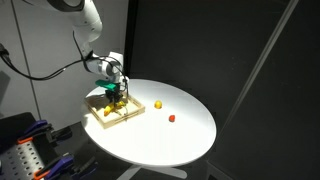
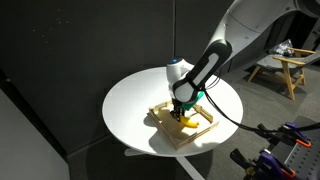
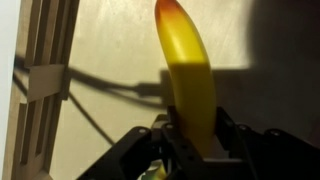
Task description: Put the banana on the table
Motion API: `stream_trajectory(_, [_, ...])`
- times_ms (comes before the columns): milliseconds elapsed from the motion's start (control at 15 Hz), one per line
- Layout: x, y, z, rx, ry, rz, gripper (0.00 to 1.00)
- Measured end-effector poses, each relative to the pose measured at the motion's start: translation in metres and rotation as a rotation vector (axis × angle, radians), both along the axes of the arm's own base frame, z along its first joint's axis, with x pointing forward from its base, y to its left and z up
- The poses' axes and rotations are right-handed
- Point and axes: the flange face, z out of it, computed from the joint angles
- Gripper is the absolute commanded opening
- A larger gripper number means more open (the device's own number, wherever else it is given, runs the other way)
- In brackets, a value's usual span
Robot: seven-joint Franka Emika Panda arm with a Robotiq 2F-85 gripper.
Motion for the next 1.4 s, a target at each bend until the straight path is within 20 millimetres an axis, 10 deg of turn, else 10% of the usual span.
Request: stream_trajectory(1400, [0.009, -0.024, 0.097, -0.037, 0.007, -0.162, 0.16])
